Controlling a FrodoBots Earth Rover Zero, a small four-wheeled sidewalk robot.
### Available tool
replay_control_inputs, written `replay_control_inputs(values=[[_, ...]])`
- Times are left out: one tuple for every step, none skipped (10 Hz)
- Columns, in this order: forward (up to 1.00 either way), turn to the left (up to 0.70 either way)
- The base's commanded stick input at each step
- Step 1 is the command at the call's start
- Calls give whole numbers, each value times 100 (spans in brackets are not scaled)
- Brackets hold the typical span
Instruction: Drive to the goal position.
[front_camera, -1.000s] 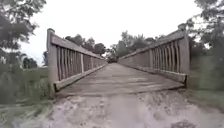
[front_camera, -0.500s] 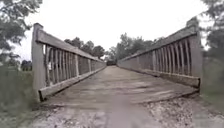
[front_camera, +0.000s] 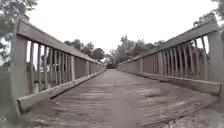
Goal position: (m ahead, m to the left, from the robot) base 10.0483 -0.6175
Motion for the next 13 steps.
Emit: replay_control_inputs(values=[[70,0],[70,0],[70,0],[70,0],[70,0],[70,0],[70,0],[70,0],[70,0],[70,0],[70,0],[70,0],[70,0]])
